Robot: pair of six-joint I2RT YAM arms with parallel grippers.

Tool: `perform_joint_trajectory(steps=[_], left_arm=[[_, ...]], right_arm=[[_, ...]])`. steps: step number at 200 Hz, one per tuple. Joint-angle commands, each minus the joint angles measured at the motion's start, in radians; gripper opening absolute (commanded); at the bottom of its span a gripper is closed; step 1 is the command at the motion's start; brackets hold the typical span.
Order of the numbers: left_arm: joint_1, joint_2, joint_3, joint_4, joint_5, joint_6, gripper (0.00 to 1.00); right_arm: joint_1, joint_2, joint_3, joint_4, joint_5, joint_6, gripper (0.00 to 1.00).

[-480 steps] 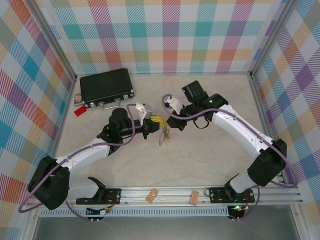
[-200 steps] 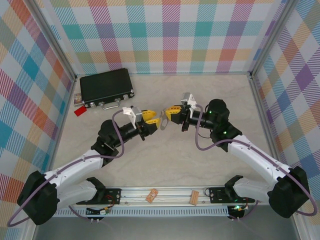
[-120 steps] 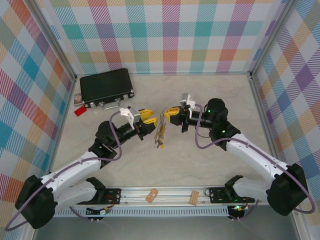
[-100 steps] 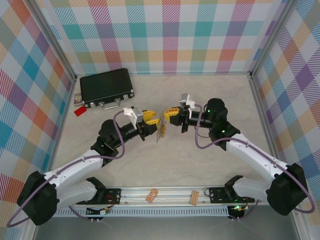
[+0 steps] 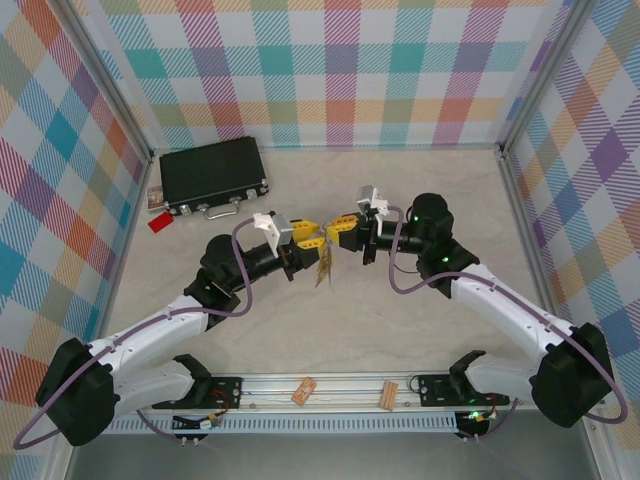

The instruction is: Put the keys on the keyring

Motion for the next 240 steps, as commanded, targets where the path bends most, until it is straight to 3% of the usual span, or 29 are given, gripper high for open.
perform_joint_trajectory(steps=[1, 85, 210, 240], left_arm=[[-0.02, 0.012, 0.04, -0.012, 0.011, 0.024, 0.3], [-0.029, 0.012, 0.027, -0.048, 0.021, 0.029, 0.03], [-0.038, 0.062, 0.019, -0.082, 0.071, 0.011, 0.02], [-0.038, 0.038, 0.016, -0.084, 0.068, -0.006, 0.17]], right_arm=[[-0.004, 0.0, 0.036, 0.016, -0.035, 0.013, 0.0], [-0.004, -0.01, 0.027, 0.021, -0.009, 0.008, 0.0], [-0.018, -0.045, -0.016, 0.107, 0.022, 0.042, 0.0], [-0.02, -0.042, -0.016, 0.105, 0.018, 0.04, 0.0]])
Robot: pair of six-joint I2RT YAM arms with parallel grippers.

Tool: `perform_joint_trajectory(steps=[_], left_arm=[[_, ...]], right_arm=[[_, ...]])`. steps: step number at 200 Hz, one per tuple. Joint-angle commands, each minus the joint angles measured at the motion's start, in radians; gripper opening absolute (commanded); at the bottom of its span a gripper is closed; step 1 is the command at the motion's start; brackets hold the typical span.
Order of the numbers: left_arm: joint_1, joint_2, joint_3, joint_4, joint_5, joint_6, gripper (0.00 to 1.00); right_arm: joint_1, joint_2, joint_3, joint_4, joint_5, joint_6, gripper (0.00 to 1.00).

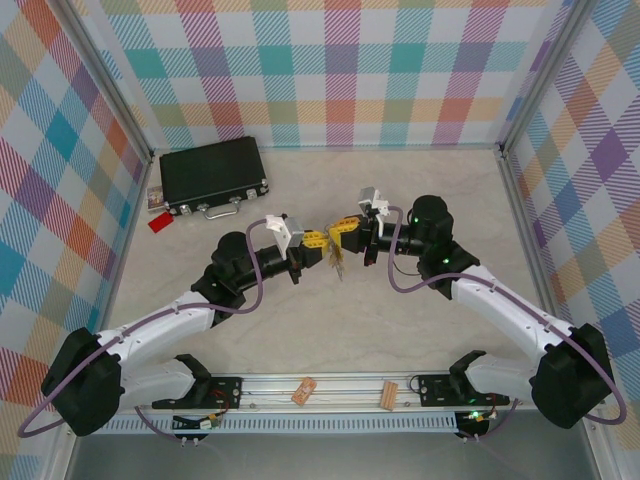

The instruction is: Put the keys on the keyring

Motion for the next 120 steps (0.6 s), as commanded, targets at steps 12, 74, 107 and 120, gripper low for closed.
perform_joint_trajectory(steps=[12, 74, 107, 120], left_arm=[[-0.022, -0.04, 0.003, -0.034, 0.025, -0.025, 0.24], [-0.004, -0.162, 0.018, -0.036, -0.043, -0.084, 0.34], [0.035, -0.15, 0.049, -0.007, -0.022, -0.141, 0.34], [0.055, -0.129, 0.057, 0.018, -0.015, -0.175, 0.33]], right_arm=[[-0.007, -0.036, 0.009, 0.105, -0.005, 0.014, 0.0], [-0.009, -0.027, 0.005, 0.096, -0.023, 0.003, 0.0], [-0.009, -0.02, 0.01, 0.097, -0.042, 0.008, 0.0], [-0.009, -0.018, 0.011, 0.098, -0.05, 0.009, 0.0]])
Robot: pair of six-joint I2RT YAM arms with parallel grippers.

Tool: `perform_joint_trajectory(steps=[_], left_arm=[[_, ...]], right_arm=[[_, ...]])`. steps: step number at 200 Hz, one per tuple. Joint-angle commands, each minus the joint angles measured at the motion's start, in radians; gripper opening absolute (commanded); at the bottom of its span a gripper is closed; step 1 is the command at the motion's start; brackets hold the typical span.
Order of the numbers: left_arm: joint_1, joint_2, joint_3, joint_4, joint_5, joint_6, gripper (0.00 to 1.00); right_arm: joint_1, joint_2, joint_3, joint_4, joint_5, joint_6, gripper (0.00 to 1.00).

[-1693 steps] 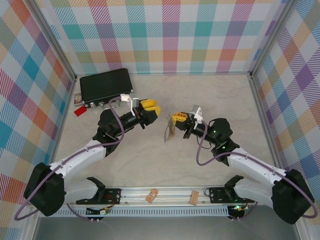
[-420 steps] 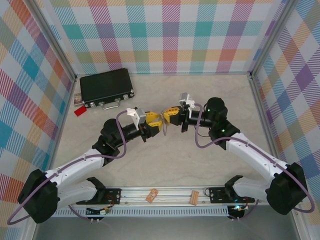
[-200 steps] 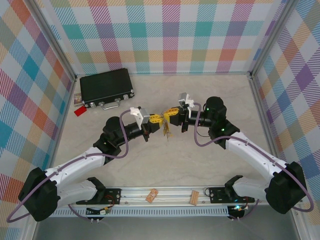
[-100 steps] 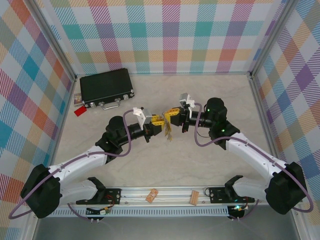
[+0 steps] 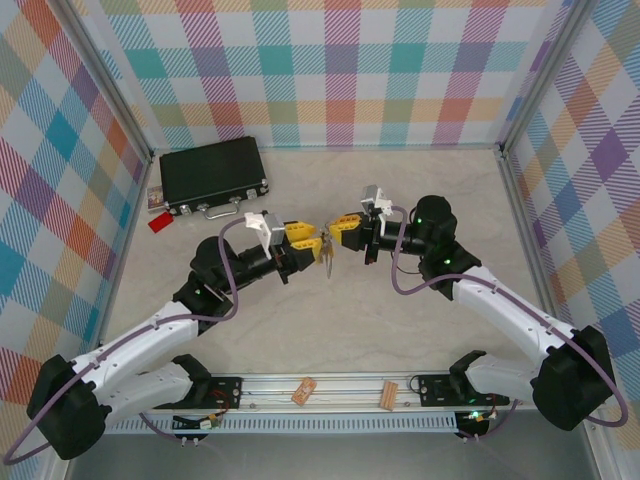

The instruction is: Put the keys on the keyring

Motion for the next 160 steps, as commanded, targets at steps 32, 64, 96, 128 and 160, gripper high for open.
perform_joint_trajectory(steps=[32, 64, 96, 128, 160], left_arm=[[0.072, 0.092, 0.066, 0.134, 0.068, -0.151, 0.32], [0.08, 0.151, 0.095, 0.166, 0.139, -0.185, 0.31], [0.081, 0.181, 0.097, 0.217, 0.196, -0.212, 0.29], [0.081, 0.195, 0.097, 0.222, 0.237, -0.219, 0.26], [0.084, 0.205, 0.088, 0.237, 0.235, -0.229, 0.25]], right_arm=[[-0.008, -0.005, 0.013, 0.054, -0.054, 0.006, 0.0], [-0.008, 0.001, 0.019, 0.049, -0.065, 0.008, 0.0], [-0.008, 0.003, 0.019, 0.049, -0.062, 0.01, 0.0], [-0.009, 0.002, 0.017, 0.055, -0.056, 0.008, 0.0], [-0.007, 0.005, 0.017, 0.056, -0.055, 0.014, 0.0]])
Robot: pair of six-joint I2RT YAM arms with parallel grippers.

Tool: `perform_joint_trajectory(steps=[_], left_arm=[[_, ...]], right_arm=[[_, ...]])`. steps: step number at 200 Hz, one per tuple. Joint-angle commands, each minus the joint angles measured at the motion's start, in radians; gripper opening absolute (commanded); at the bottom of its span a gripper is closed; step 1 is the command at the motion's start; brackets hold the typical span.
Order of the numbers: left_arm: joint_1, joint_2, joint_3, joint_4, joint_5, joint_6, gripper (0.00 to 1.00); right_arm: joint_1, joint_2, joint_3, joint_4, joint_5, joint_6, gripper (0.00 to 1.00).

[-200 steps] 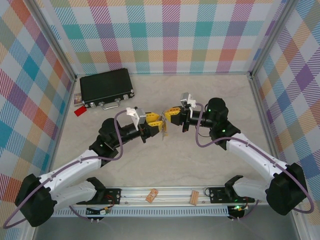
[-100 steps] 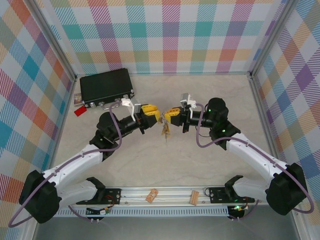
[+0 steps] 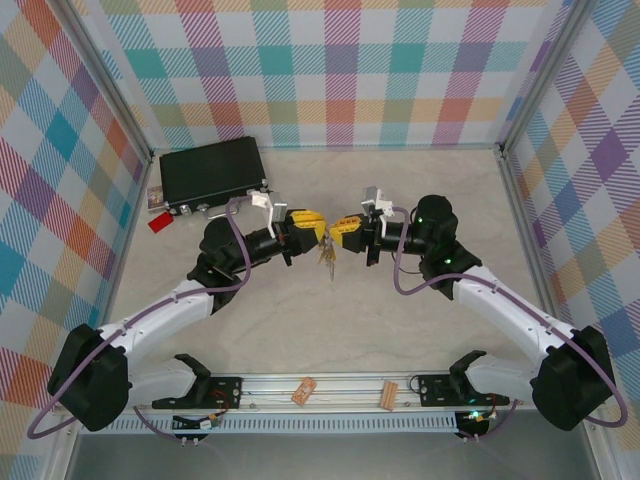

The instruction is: Put the keys on the keyring

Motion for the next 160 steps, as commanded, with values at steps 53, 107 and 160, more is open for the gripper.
perform_joint_trajectory(steps=[53, 107, 160], left_arm=[[0.024, -0.036, -0.017, 0.128, -0.024, -0.051, 0.26], [0.024, 0.004, -0.003, 0.14, 0.069, -0.07, 0.26], [0.024, 0.045, 0.01, 0.121, 0.098, -0.064, 0.25]], right_arm=[[-0.002, 0.0, 0.016, 0.045, 0.015, 0.012, 0.0], [-0.002, 0.004, 0.02, 0.049, 0.0, 0.018, 0.0], [-0.003, -0.002, 0.02, 0.049, -0.01, 0.019, 0.0]])
